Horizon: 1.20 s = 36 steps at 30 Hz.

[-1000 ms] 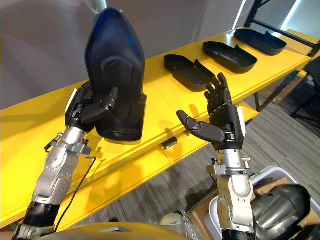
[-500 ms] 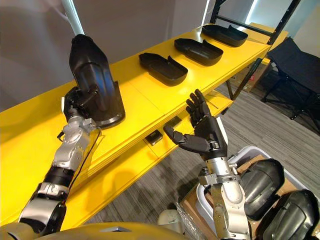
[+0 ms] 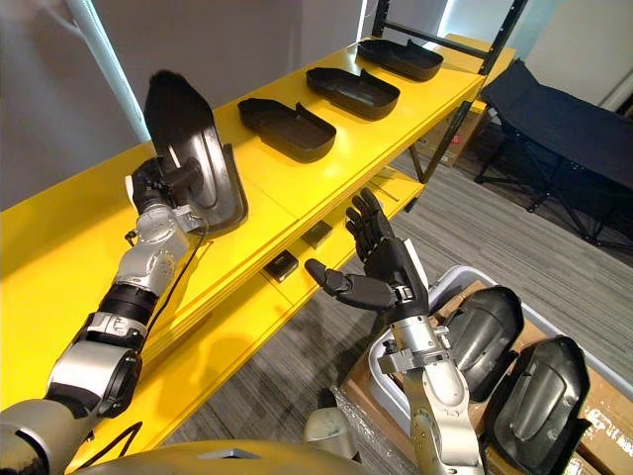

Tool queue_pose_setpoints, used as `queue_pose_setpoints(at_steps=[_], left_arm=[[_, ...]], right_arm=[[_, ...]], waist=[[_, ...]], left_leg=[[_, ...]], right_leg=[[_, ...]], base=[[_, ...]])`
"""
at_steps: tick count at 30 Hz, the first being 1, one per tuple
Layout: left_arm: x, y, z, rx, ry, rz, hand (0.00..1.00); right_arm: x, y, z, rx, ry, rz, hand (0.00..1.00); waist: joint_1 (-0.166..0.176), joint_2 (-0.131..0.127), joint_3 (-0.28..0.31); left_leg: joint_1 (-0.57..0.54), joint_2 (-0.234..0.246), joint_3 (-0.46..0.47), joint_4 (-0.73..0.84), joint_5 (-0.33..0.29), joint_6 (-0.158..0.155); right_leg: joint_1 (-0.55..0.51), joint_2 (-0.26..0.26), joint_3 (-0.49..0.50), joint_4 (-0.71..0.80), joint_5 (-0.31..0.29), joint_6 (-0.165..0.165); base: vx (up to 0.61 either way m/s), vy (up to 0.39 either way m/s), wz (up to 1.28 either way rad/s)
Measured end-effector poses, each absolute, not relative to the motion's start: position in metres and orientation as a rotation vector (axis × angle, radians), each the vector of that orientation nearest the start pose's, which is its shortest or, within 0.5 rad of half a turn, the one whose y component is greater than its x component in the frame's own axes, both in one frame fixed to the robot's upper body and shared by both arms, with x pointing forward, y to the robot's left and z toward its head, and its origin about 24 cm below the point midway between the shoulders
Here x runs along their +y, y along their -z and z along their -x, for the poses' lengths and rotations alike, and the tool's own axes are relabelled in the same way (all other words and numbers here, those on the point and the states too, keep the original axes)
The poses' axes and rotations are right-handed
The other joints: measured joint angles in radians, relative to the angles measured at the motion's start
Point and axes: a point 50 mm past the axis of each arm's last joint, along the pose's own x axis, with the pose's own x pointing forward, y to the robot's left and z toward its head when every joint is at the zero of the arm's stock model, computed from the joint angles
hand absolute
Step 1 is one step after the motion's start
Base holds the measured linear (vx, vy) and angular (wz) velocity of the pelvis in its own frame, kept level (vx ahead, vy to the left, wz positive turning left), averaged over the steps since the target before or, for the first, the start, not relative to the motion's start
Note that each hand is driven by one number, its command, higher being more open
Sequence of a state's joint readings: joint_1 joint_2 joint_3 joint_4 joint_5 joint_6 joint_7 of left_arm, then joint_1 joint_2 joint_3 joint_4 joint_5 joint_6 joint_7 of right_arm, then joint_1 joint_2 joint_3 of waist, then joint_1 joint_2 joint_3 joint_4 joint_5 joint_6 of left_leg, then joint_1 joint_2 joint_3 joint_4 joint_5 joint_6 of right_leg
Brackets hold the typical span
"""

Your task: Walk over and take three plastic housings, then place them on the shelf

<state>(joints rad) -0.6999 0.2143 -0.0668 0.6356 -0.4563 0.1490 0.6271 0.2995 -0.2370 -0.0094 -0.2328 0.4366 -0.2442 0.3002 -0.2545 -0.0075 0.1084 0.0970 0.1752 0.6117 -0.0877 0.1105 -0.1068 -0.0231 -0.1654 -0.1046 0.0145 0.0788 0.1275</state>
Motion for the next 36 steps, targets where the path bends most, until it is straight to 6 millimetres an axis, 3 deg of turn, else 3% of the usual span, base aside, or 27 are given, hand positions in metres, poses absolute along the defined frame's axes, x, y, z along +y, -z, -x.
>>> queue_pose_setpoints(at_steps=[3,8,13,20,23,26,33,36], left_arm=[[0.177,-0.085,-0.370,0.217,-0.530,0.064,1.00],[0.177,-0.097,-0.377,0.214,-0.582,0.037,1.00],[0.190,-0.101,-0.377,0.227,-0.714,0.056,1.00],[0.205,-0.109,-0.376,0.238,-0.880,0.083,1.00],[0.215,-0.113,-0.374,0.182,-0.973,0.143,1.00],[0.218,-0.130,-0.373,0.044,-1.008,0.168,1.00],[0.204,-0.180,-0.363,-0.322,-0.797,0.262,1.00],[0.185,-0.190,-0.350,-0.431,-0.584,0.243,1.00]], right_arm=[[-0.188,-0.064,-0.190,-0.213,-0.247,-0.166,1.00],[-0.184,-0.066,-0.191,-0.212,-0.259,-0.174,1.00],[-0.180,-0.065,-0.191,-0.205,-0.273,-0.182,1.00],[-0.180,-0.071,-0.191,-0.232,-0.284,-0.196,1.00],[-0.179,-0.071,-0.190,-0.236,-0.304,-0.193,1.00],[-0.179,-0.071,-0.190,-0.235,-0.302,-0.188,1.00],[-0.186,-0.073,-0.201,-0.219,-0.315,-0.145,1.00],[-0.198,-0.073,-0.234,-0.170,-0.301,-0.060,1.00]], waist=[[-0.003,-0.003,0.002],[-0.005,-0.005,0.012],[-0.024,-0.002,0.028],[-0.025,0.006,0.055],[-0.024,0.008,0.062],[-0.020,0.014,0.072],[0.006,0.019,0.075],[0.036,0.026,0.073]], left_leg=[[-0.001,0.007,0.008,0.000,0.002,-0.002],[-0.001,0.011,0.009,0.003,0.005,-0.003],[0.001,0.011,0.015,0.003,0.005,-0.004],[0.003,0.011,0.019,0.003,0.004,-0.004],[0.002,0.011,0.018,0.003,0.004,-0.004],[0.000,0.011,0.013,0.003,0.005,-0.004],[0.007,0.008,-0.012,0.003,0.006,-0.002],[0.015,0.004,-0.045,0.000,0.007,0.001]], right_leg=[[-0.006,0.007,0.005,0.000,0.002,0.000],[-0.007,0.012,0.008,0.001,0.002,0.000],[-0.009,0.013,0.015,0.000,0.003,0.000],[-0.009,0.014,0.022,0.000,0.004,0.001],[-0.009,0.014,0.020,0.000,0.004,0.001],[-0.008,0.013,0.013,0.000,0.004,0.001],[0.016,0.005,-0.016,0.000,0.003,0.002],[0.049,-0.003,-0.056,-0.003,0.001,0.002]], base=[[0.00,-0.011,-0.08],[0.00,0.000,0.00],[0.01,0.000,-0.01],[0.00,0.000,-0.01],[0.00,0.000,0.00],[0.01,0.000,0.05],[0.00,0.003,0.10],[-0.03,0.007,0.27]])
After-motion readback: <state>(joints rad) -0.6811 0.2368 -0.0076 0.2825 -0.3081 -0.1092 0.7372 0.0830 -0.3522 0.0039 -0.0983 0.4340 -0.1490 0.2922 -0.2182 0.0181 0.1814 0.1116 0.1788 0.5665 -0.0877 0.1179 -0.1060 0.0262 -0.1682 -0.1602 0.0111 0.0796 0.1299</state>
